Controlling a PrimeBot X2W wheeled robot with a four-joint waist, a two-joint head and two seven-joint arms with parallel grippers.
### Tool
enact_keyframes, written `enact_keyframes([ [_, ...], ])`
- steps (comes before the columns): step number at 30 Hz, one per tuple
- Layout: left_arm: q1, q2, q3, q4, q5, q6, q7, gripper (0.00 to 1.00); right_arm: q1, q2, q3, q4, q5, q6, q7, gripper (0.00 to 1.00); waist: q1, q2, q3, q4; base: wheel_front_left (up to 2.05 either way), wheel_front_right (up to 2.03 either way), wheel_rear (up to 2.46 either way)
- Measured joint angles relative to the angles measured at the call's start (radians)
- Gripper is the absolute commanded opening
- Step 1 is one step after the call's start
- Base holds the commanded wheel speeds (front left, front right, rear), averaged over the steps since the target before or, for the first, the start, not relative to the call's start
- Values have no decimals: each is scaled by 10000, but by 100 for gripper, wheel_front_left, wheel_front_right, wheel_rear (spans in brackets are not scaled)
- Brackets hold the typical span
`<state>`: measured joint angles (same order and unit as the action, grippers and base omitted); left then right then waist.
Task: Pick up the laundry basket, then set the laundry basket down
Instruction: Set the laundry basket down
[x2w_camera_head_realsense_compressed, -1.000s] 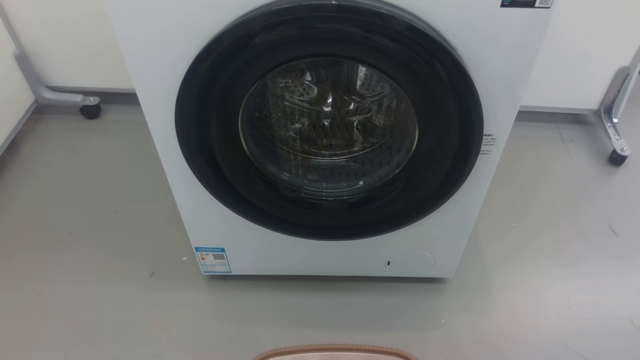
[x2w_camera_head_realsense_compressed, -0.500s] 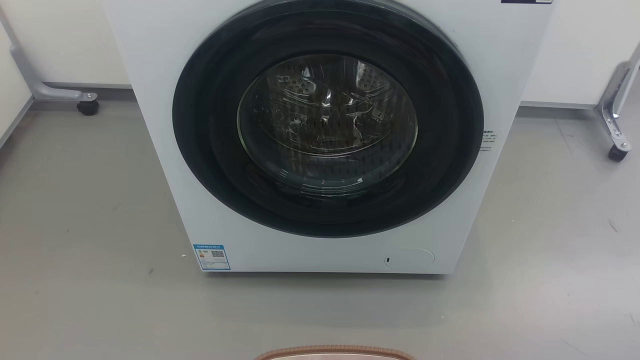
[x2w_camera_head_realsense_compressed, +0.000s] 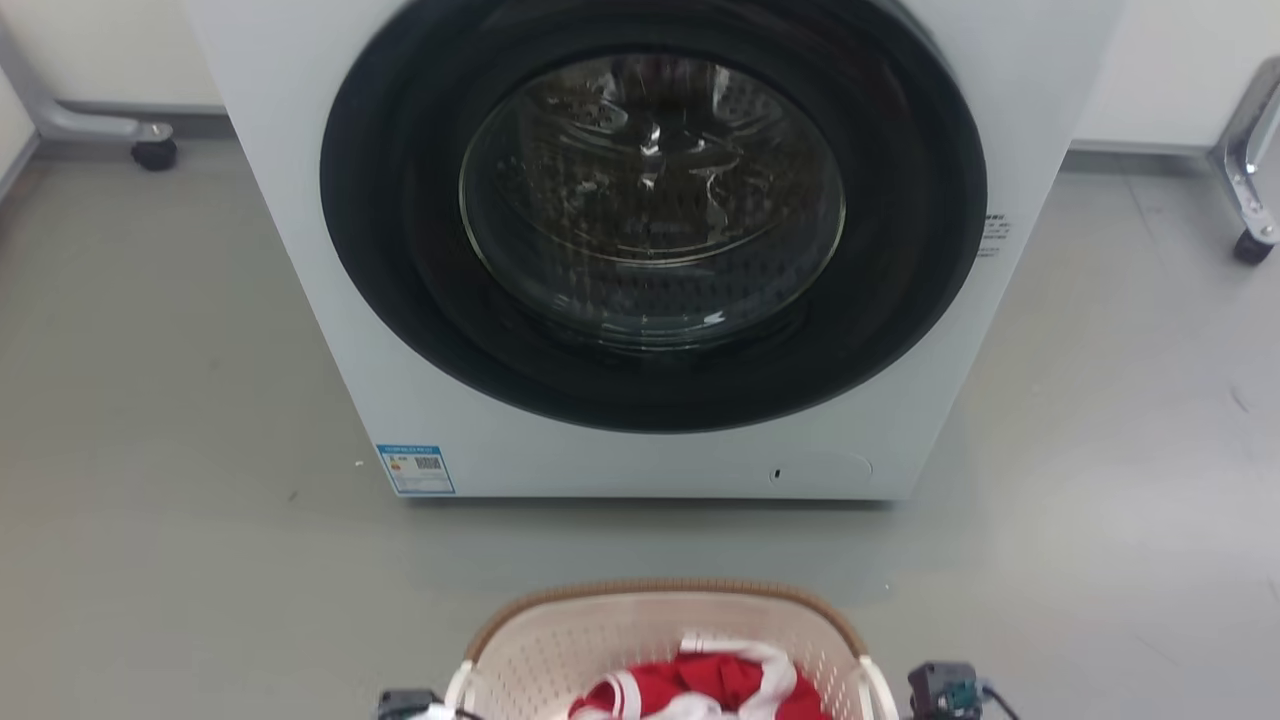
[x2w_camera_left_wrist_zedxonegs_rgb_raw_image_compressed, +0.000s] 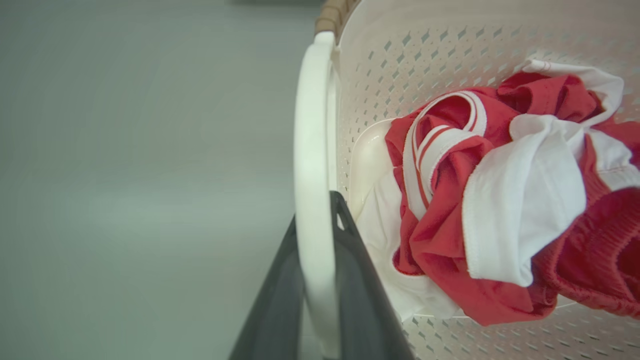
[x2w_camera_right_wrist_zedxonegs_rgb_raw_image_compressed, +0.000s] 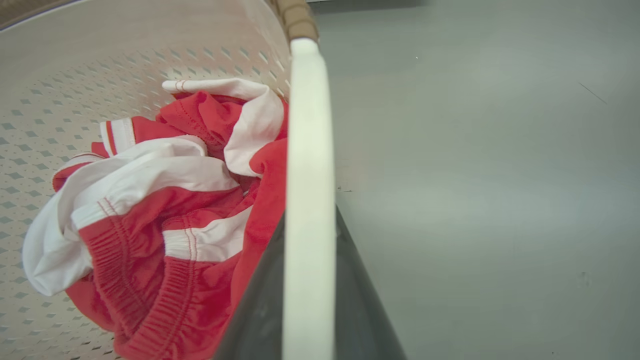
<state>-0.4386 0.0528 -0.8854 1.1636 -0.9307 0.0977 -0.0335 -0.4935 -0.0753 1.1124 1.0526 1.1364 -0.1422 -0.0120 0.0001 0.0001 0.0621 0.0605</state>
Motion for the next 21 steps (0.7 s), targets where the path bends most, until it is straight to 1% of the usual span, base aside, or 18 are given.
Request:
enact_keyframes([
  [6,-790,0,176,-6,-2,36,-138,0,-942,-4,-29,132,-36,0,-86,0,1,0,560,-3,0,0,0],
  [21,-2630,-8,564,-33,-27,92,-449,0,-3190,29,-94,698,-462,13,-337,0,2,1,2651,24,0,0,0],
])
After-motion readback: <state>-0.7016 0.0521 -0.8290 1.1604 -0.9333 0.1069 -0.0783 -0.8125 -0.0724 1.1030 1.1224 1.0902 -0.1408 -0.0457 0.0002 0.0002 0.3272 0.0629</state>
